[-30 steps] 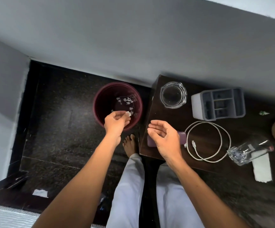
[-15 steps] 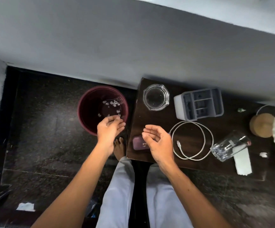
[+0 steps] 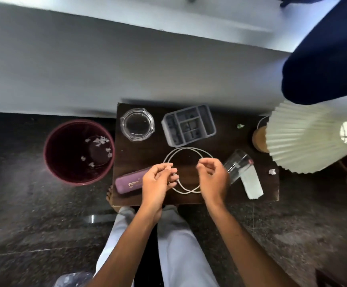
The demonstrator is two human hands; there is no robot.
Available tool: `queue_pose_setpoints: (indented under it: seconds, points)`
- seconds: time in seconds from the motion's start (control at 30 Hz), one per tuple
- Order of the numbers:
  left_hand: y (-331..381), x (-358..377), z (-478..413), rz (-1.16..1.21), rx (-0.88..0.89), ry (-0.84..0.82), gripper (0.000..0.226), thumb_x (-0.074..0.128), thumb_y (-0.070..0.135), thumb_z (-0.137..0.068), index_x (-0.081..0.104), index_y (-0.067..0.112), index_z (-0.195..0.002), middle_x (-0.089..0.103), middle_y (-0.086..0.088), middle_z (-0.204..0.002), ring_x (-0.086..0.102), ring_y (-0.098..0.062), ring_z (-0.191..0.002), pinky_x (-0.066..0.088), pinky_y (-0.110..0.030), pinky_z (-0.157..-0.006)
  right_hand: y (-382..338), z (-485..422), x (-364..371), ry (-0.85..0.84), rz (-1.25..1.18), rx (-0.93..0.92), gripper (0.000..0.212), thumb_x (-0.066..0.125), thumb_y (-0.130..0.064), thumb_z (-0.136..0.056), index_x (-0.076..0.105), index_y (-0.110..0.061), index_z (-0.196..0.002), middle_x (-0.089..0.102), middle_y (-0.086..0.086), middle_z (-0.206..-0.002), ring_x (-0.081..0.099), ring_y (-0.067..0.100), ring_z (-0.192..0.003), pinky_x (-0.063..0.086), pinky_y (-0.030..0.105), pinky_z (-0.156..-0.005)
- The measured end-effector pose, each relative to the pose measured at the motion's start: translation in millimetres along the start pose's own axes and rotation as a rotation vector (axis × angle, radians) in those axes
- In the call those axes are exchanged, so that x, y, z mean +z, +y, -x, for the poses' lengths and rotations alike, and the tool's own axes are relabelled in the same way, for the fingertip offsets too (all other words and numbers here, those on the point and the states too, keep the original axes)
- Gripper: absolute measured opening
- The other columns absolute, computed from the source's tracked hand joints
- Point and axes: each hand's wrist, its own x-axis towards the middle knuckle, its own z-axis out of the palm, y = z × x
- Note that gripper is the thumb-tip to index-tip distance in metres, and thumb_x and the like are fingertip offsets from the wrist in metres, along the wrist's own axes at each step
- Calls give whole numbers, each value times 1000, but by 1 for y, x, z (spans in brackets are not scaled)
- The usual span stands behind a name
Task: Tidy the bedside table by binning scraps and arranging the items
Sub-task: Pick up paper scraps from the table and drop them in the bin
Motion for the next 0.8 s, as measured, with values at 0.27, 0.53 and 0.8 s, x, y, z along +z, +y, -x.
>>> queue_pose_setpoints:
  seconds: [0.27, 0.53, 0.8]
  points:
    - [-8, 27, 5, -48, -5, -42, 21, 54, 13, -103, 66, 4, -118, 74, -11, -104, 68, -16, -84, 57, -24, -73, -2, -89, -34, 301, 118, -103, 22, 65, -8, -86, 71, -8, -107, 74, 8, -98, 69, 19, -88, 54, 27, -82]
    - [-20, 27, 5, -46, 2, -61, 20, 52, 16, -104, 67, 9, -114, 75, -13, -108, 68, -17, -85, 56, -25, -74, -2, -167, -28, 196, 323, -96, 45, 63, -3, -83, 57, 6, -126, 60, 27, -125, 55, 38, -118, 39, 32, -99]
    - [-13, 15, -7, 76, 20, -42, 24, 49, 24, -105, 68, 15, -116, 78, -7, -107, 73, -15, -88, 58, -33, -84, 6, -207, -24, 104, 689, -109, 33, 61, -11, -86, 63, -7, -119, 60, 22, -126, 51, 39, -122, 39, 41, -106]
